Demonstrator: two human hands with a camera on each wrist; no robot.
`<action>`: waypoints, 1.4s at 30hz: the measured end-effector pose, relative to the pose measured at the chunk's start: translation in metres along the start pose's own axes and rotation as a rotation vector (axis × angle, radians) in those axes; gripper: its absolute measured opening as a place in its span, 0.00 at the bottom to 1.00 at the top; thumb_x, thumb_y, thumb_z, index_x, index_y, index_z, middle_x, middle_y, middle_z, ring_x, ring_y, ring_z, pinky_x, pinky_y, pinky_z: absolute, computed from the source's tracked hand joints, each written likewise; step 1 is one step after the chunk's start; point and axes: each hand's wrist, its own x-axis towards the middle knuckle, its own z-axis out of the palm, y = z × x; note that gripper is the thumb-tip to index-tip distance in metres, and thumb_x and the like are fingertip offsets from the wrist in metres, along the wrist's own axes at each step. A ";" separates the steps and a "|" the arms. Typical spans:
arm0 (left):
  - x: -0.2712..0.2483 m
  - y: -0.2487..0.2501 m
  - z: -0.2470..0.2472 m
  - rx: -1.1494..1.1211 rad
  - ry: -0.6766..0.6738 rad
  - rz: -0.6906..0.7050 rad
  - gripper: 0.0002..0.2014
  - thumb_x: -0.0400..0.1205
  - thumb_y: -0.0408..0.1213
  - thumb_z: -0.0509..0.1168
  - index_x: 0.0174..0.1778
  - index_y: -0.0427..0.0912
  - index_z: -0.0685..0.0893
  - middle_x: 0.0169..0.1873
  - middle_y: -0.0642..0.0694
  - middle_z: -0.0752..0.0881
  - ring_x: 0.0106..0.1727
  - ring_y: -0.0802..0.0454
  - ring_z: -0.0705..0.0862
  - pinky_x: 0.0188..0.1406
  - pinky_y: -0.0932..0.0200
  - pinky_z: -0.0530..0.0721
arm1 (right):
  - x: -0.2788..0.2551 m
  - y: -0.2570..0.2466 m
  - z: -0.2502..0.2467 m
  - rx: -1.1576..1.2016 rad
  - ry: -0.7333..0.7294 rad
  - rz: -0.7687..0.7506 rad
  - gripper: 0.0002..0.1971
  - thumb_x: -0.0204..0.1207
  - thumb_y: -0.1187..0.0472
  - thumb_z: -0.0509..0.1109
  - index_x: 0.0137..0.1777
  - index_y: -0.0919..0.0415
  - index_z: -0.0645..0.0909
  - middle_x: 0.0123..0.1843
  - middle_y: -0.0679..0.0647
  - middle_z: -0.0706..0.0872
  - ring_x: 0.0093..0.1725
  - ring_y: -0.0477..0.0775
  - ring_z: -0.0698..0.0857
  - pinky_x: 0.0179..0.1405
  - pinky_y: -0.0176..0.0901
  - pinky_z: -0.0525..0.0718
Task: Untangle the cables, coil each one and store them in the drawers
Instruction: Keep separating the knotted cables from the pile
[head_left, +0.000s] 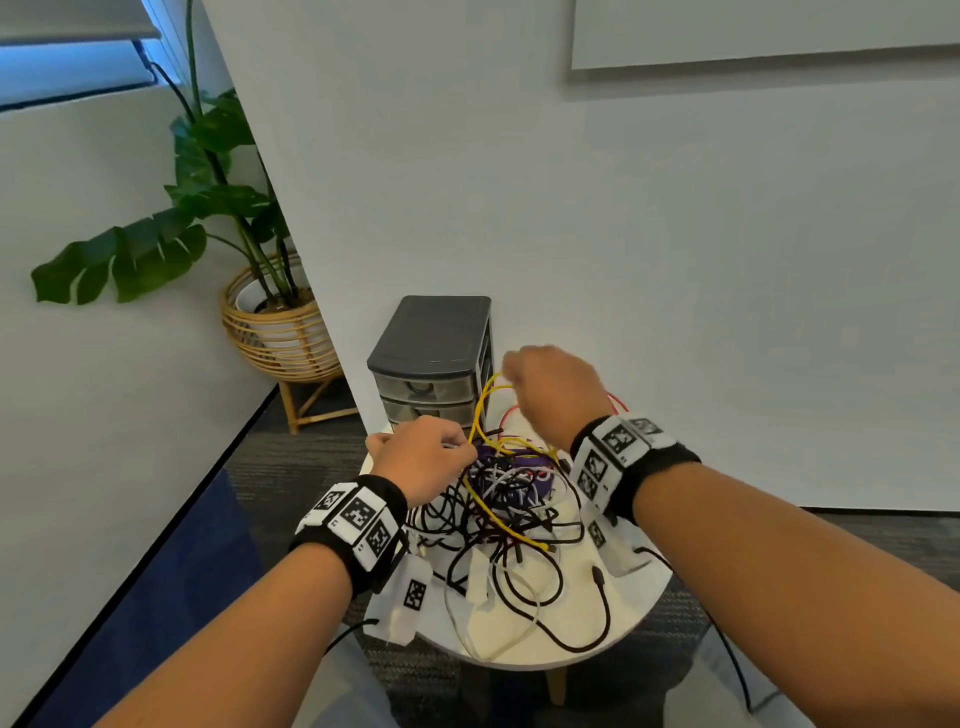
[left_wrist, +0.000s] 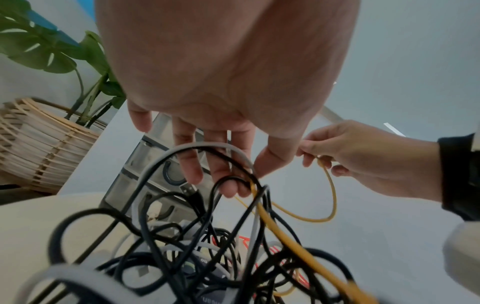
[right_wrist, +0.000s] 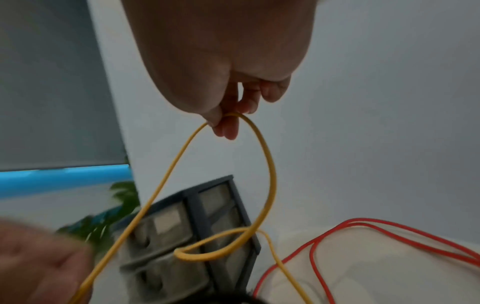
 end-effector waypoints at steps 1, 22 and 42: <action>0.000 -0.002 -0.001 0.002 -0.013 -0.011 0.14 0.84 0.52 0.62 0.41 0.50 0.88 0.40 0.55 0.89 0.52 0.55 0.81 0.58 0.46 0.60 | 0.004 0.009 -0.002 0.050 0.075 0.100 0.08 0.84 0.66 0.62 0.55 0.57 0.81 0.51 0.55 0.87 0.52 0.62 0.85 0.41 0.48 0.71; -0.003 -0.002 0.003 -0.054 0.069 -0.024 0.12 0.84 0.45 0.61 0.38 0.48 0.86 0.36 0.55 0.87 0.46 0.59 0.79 0.61 0.45 0.61 | 0.006 0.021 0.001 0.120 0.102 0.212 0.06 0.89 0.56 0.54 0.48 0.50 0.67 0.45 0.55 0.84 0.45 0.64 0.82 0.49 0.56 0.74; -0.004 -0.020 0.000 0.005 -0.014 0.071 0.10 0.86 0.49 0.63 0.42 0.54 0.86 0.44 0.59 0.87 0.55 0.54 0.82 0.66 0.43 0.70 | 0.022 0.034 -0.041 0.761 0.166 0.359 0.14 0.85 0.62 0.58 0.43 0.64 0.83 0.35 0.56 0.85 0.31 0.56 0.90 0.33 0.47 0.85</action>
